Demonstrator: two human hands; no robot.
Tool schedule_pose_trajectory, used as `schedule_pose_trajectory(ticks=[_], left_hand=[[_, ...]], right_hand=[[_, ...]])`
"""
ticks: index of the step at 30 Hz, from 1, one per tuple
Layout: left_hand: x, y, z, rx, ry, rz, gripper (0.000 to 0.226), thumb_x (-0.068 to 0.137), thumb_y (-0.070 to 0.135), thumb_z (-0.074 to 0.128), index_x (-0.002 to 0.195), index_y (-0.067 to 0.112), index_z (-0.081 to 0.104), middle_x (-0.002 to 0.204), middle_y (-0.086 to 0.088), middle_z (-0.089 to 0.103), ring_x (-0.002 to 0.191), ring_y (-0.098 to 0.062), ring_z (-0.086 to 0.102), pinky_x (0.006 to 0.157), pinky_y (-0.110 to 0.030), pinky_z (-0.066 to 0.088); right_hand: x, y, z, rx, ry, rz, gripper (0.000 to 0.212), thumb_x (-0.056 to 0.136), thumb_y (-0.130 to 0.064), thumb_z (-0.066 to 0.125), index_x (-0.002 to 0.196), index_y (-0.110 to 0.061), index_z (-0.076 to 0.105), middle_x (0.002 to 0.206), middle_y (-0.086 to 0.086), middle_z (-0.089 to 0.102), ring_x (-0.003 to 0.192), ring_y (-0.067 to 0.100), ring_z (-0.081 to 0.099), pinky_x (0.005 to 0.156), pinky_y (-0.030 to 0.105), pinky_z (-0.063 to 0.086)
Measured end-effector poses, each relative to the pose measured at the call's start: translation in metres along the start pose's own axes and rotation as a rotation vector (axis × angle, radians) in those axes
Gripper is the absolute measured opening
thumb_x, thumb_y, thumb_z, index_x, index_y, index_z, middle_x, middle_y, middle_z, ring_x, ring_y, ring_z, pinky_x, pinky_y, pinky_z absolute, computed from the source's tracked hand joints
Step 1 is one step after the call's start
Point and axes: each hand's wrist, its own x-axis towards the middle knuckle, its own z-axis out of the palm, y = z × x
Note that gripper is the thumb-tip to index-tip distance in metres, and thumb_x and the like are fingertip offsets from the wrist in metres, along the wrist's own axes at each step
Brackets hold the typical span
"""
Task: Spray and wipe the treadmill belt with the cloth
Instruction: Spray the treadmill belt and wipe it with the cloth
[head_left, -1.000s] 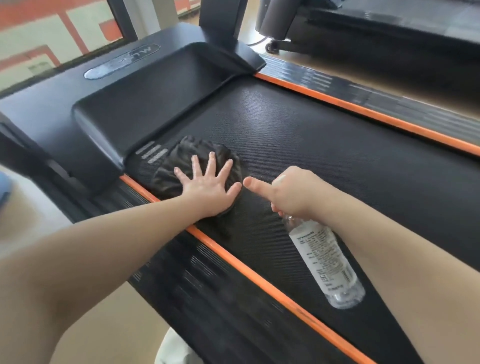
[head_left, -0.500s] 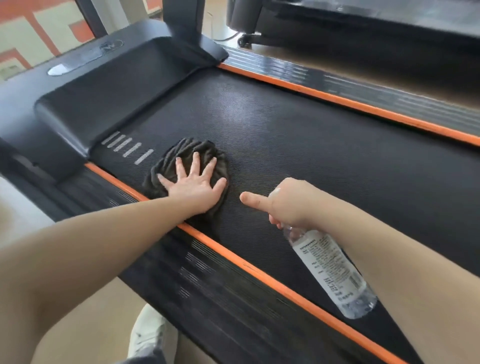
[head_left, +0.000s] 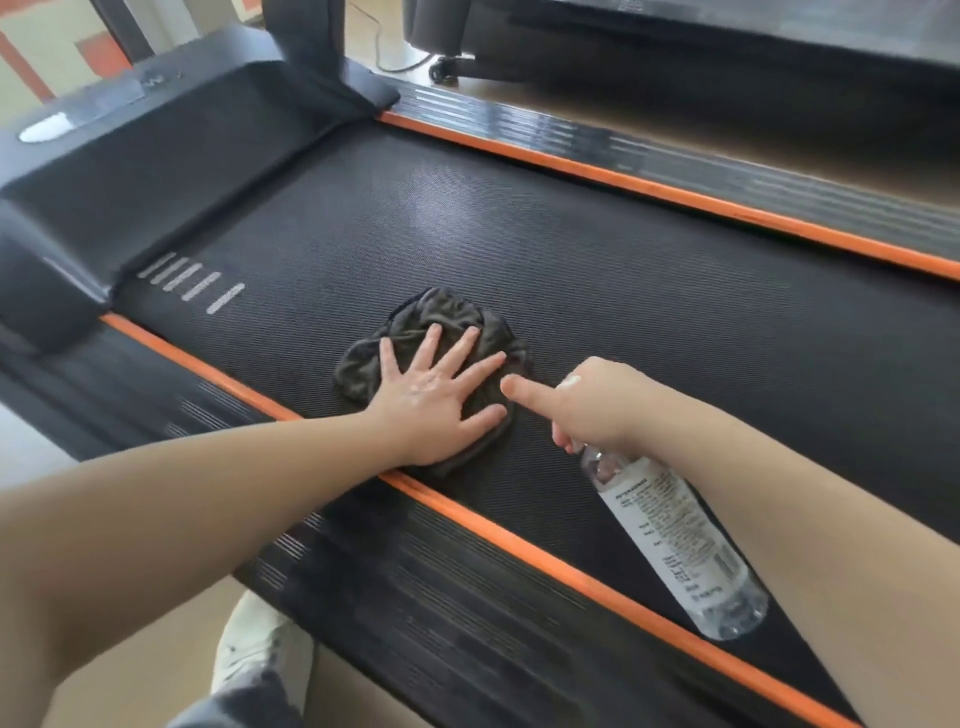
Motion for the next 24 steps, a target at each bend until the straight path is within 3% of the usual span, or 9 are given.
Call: schedule_pose_trajectory(ticks=[3,9,13,17,21,24], left_hand=[[0.003,0.004,0.002,0.018,0.002,-0.05,0.074,0.088,0.083,0.01,0.154,0.055,-0.005,0.169,0.011,-0.014,0.155,-0.031,-0.016,0.112,-0.076,-0.006],[0.001,0.029,0.0,-0.004,-0.031,-0.066,0.079,0.085,0.084,0.008,0.155,0.052,-0.01,0.169,0.006,-0.019,0.153,-0.037,-0.019,0.111,-0.079,-0.005],[-0.002,0.092,0.004,0.018,-0.024,0.16,0.077,0.088,0.081,0.01,0.154,0.05,-0.014,0.168,0.004,-0.022,0.152,-0.039,-0.022,0.108,-0.08,-0.006],[0.001,0.161,0.01,0.055,-0.011,0.375,0.076,0.09,0.079,0.011,0.158,0.046,-0.005,0.169,0.002,-0.02,0.152,-0.041,-0.021,0.106,-0.082,-0.007],[0.007,0.191,0.011,0.058,0.001,0.396,0.077,0.092,0.077,0.012,0.159,0.043,-0.005,0.169,0.001,-0.019,0.152,-0.041,-0.02,0.106,-0.082,-0.006],[0.011,0.21,0.011,0.062,0.002,0.409,0.076,0.092,0.076,0.012,0.159,0.044,-0.006,0.169,-0.001,-0.018,0.152,-0.042,-0.019,0.106,-0.082,-0.007]], right_hand=[[-0.009,0.012,-0.001,-0.067,-0.036,-0.011,0.084,0.095,-0.079,0.028,0.061,-0.014,0.069,0.064,-0.004,0.067,0.072,0.014,0.064,0.081,0.032,0.046],[-0.016,0.049,-0.009,0.095,-0.009,0.047,0.083,0.085,-0.087,0.033,0.067,-0.018,0.076,0.066,-0.005,0.075,0.066,0.011,0.068,0.067,0.03,0.047],[-0.03,0.077,-0.02,0.115,0.083,0.058,0.08,0.087,-0.085,0.036,0.064,-0.018,0.074,0.062,-0.006,0.074,0.062,0.01,0.066,0.066,0.031,0.046],[-0.057,0.107,-0.03,0.102,0.033,0.118,0.077,0.087,-0.082,0.045,0.056,-0.016,0.067,0.049,-0.004,0.064,0.047,0.013,0.06,0.061,0.031,0.052],[-0.075,0.136,-0.028,0.09,-0.054,0.15,0.081,0.085,-0.086,0.04,0.058,-0.017,0.072,0.066,-0.002,0.074,0.06,0.016,0.067,0.074,0.037,0.056],[-0.093,0.161,-0.029,0.107,-0.048,0.208,0.083,0.086,-0.087,0.035,0.064,-0.018,0.075,0.066,-0.006,0.073,0.064,0.014,0.066,0.07,0.033,0.05]])
